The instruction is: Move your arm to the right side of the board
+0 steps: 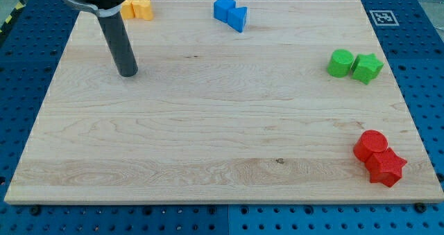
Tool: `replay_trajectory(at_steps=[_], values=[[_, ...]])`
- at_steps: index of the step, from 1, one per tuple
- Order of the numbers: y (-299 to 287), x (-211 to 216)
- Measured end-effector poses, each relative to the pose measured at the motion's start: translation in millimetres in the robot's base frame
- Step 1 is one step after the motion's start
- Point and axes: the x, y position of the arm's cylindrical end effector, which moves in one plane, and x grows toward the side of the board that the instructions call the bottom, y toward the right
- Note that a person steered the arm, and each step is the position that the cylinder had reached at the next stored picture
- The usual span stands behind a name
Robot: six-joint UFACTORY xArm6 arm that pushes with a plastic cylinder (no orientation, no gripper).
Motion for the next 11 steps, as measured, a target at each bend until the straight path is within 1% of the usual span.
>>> replay_trajectory(at_steps=[5,6,8,9,11], values=[[0.0,-1.0],[33.4,-3.1],[180.4,-42.7],[236.9,-53.3],[257.1,-58.7]])
